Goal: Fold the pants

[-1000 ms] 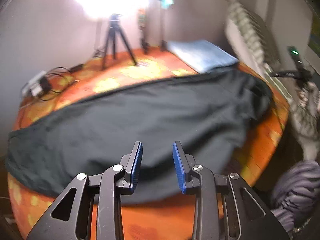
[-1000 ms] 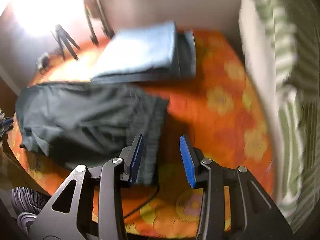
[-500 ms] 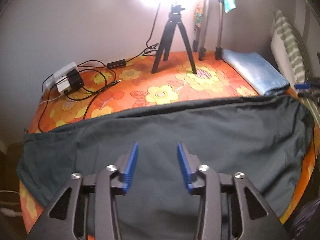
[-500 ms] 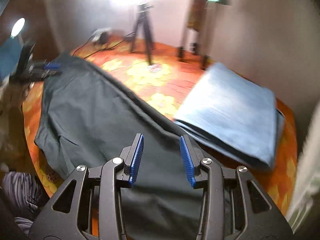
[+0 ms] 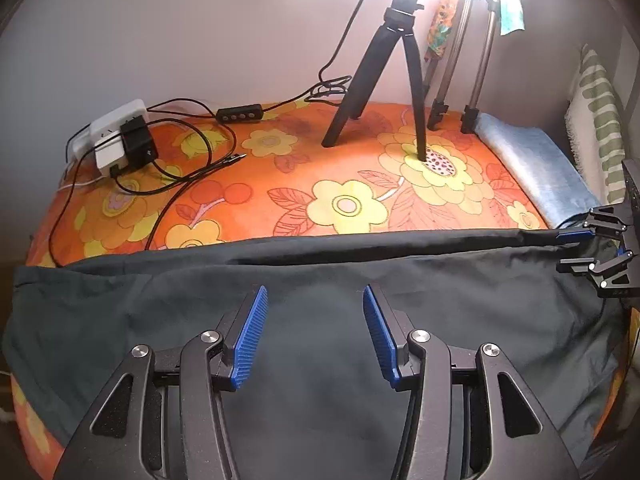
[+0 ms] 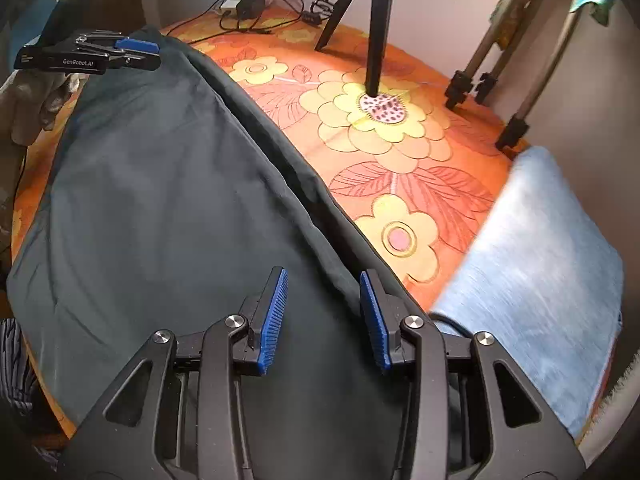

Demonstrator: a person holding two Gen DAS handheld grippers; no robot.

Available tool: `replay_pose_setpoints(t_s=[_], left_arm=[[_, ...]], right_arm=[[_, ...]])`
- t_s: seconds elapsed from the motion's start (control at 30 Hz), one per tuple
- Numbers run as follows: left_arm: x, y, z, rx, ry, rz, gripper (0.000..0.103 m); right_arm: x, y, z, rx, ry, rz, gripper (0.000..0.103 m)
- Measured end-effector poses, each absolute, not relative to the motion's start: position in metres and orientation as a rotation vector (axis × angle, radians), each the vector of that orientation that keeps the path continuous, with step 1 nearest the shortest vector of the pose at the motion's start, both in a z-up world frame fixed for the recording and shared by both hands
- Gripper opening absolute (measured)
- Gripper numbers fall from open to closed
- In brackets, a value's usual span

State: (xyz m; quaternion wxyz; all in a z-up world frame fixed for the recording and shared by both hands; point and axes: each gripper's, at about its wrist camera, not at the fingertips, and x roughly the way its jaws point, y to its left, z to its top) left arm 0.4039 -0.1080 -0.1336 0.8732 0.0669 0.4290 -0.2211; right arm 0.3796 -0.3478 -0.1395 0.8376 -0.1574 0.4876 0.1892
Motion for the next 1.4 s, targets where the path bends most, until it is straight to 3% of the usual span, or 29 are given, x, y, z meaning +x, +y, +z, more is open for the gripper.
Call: replay_pose_setpoints(t_s=[0.23, 0.27, 0.33, 0.53, 0.63, 1.03, 1.1, 1.3, 1.4], left_arm=[[0.41, -0.098, -0.138, 0.127, 0.888, -0.444, 0.049], [0.41, -0.097, -0.138, 0.127, 0.888, -0.441, 0.049], [0.41, -0.095, -0.139, 0.129, 0.883, -0.436, 0.049], [0.41, -0.093, -0.14, 0.138, 0.854, -0.416, 0.049], [0.411, -0.098, -0.141, 0.154, 0.838, -0.415, 0.049], [0.435, -0.121, -0.173, 0.261, 0.82, -0.345, 0.05], [0.441, -0.117, -0.172, 0.234, 0.817, -0.336, 0.051], [0.452, -0.109, -0.169, 0.231, 0.8, -0.268, 0.051], [0.438, -0.099, -0.149, 0.2, 0.768, -0.272, 0.051]], right_arm=[[0.39, -0.335, -0.154, -0.377, 1.053, 0.409, 0.038], [0.391, -0.334, -0.154, -0.373, 1.055, 0.413, 0.034], [0.39, -0.331, -0.154, -0.359, 1.063, 0.431, 0.011], [0.383, -0.321, -0.14, -0.414, 0.977, 0.369, 0.003], [0.39, -0.329, -0.126, -0.396, 0.917, 0.302, 0.002], [0.411, -0.344, -0.135, -0.378, 0.971, 0.257, 0.003], [0.402, -0.347, -0.125, -0.351, 0.962, 0.264, 0.01], [0.344, -0.341, -0.083, -0.281, 0.918, 0.36, 0.012], [0.302, -0.33, -0.067, -0.289, 0.904, 0.414, 0.018]])
